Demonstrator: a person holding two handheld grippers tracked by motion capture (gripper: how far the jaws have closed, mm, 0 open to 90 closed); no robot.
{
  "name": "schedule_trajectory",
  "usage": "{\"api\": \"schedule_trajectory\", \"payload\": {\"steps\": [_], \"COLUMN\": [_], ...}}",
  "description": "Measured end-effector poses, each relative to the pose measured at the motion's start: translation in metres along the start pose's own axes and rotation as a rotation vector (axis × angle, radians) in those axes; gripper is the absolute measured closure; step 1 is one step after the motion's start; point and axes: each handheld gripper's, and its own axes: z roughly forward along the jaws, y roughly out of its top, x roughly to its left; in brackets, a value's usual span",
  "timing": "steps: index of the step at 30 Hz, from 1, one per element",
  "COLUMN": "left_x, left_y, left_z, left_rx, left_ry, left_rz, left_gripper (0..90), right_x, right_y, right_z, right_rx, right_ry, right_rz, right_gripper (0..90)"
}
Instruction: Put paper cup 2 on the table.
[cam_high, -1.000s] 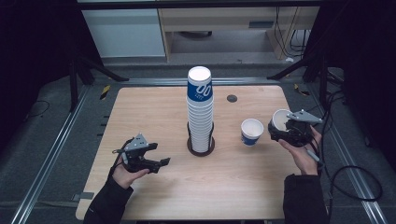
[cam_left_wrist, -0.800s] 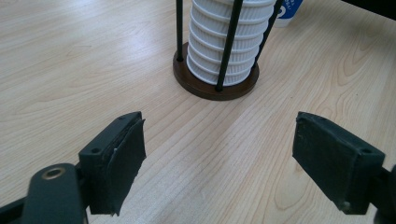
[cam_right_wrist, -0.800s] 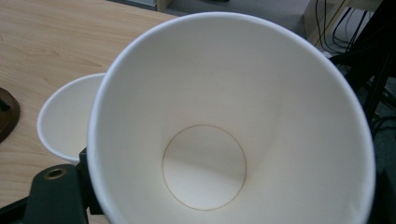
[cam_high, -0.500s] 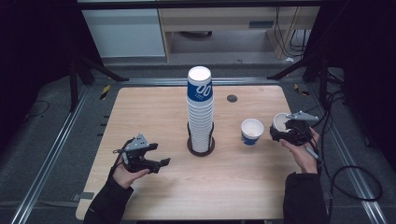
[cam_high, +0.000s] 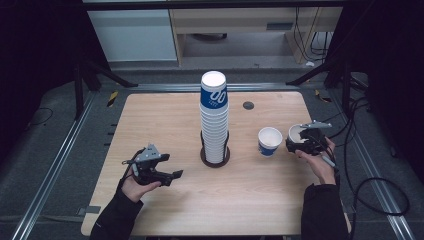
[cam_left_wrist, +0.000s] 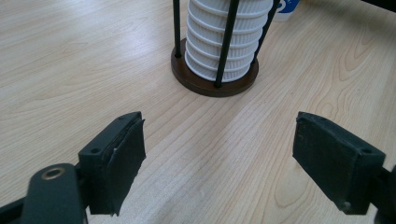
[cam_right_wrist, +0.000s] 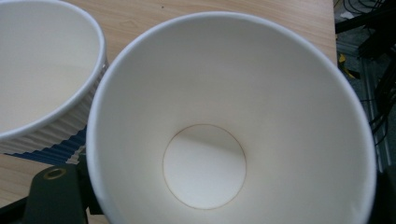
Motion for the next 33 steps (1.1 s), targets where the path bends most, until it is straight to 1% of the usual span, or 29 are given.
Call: {"api": "schedule_trajectory", "payload": {"steps": [6, 7, 10, 14, 19, 20, 22, 25, 32, 33], "left_x": [0.0, 0.0, 0.0, 0.001, 0.001, 0.0, 0.0, 0.0, 0.001, 0.001], "left_y": [0.0, 0.0, -0.001, -0.001, -0.001, -0.001, -0.001, 0.0, 0.0, 0.0], "left_z": [0.0, 0.0, 0.001, 0.0, 0.001, 0.001, 0.0, -0.001, -0.003, -0.003], "left_rx": [0.004, 0.004, 0.006, 0.007, 0.007, 0.008, 0.006, 0.003, 0.001, -0.002], "left_ry": [-0.001, 0.0, -0.001, -0.001, -0.003, -0.003, -0.003, -0.002, -0.005, -0.007], "left_rz": [0.004, 0.004, 0.006, 0.003, 0.005, 0.006, 0.006, 0.006, 0.007, 0.006], "left_gripper": [16.3, 16.3, 16.3, 16.3, 16.3, 16.3, 16.3, 16.3, 16.3, 16.3], "right_x": [0.001, 0.002, 0.002, 0.003, 0.001, 0.002, 0.002, 0.002, 0.006, 0.006], "right_y": [-0.002, -0.003, -0.004, -0.005, -0.005, -0.005, -0.005, -0.006, -0.006, -0.006], "right_z": [0.008, 0.01, 0.014, 0.016, 0.017, 0.017, 0.018, 0.018, 0.012, 0.01], "right_rx": [0.031, 0.04, 0.067, 0.07, 0.071, 0.075, 0.078, 0.094, 0.121, 0.131], "right_ry": [0.022, 0.027, 0.03, 0.04, 0.043, 0.044, 0.046, 0.061, 0.052, 0.046], "right_rz": [-0.01, -0.006, -0.018, -0.016, -0.008, 0.0, -0.012, -0.017, -0.029, -0.022], "right_gripper": [18.7, 18.6, 18.6, 18.4, 17.5, 16.8, 12.8, 8.6, 4.6, 4.6]}}
